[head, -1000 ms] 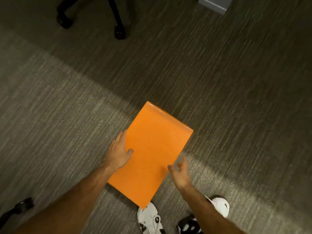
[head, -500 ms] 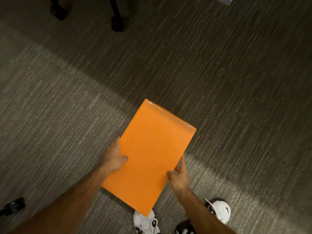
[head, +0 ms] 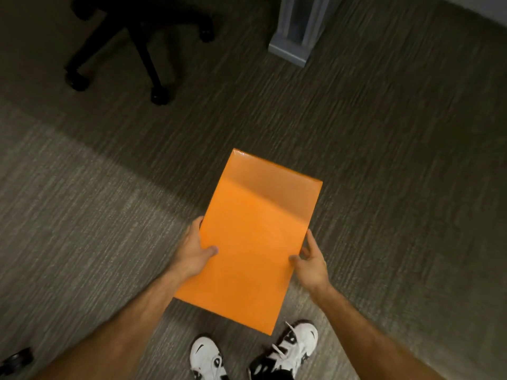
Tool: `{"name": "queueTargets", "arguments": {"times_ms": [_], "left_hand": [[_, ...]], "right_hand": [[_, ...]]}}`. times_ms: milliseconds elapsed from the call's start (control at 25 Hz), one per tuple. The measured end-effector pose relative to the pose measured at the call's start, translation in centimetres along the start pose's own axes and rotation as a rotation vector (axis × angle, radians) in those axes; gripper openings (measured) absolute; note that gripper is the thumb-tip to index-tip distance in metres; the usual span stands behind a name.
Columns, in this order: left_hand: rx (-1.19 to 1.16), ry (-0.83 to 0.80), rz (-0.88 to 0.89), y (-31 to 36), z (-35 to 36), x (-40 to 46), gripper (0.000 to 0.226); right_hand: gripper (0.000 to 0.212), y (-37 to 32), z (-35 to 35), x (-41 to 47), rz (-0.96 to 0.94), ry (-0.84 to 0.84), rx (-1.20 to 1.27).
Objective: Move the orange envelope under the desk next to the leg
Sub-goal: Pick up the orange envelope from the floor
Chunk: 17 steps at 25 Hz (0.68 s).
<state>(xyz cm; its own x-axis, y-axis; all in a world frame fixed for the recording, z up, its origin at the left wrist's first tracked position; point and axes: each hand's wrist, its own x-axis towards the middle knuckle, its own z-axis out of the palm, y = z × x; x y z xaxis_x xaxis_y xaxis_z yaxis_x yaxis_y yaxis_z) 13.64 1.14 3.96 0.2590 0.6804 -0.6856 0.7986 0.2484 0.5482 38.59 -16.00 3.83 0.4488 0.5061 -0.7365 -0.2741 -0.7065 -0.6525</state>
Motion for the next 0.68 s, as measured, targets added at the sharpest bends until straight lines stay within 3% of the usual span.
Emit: {"name": "queueTargets", "arguments": {"times_ms": [280, 480, 680], "left_hand": [[-0.056, -0.012, 0.131, 14.4, -1.2, 1.3, 0.090], [-0.048, 0.007, 0.206, 22.1, -0.3, 7.9, 0.095], [-0.142, -0.002, 0.340, 26.9, 2.2, 16.0, 0.082]], "right_hand": [[0.063, -14.0, -9.2, 1.8, -0.157, 0.140, -0.188], [0.063, -18.1, -11.9, 7.2, -0.176, 0.212, 0.007], [0.071, -20.9, -13.9, 16.0, -0.252, 0.195, 0.163]]}}
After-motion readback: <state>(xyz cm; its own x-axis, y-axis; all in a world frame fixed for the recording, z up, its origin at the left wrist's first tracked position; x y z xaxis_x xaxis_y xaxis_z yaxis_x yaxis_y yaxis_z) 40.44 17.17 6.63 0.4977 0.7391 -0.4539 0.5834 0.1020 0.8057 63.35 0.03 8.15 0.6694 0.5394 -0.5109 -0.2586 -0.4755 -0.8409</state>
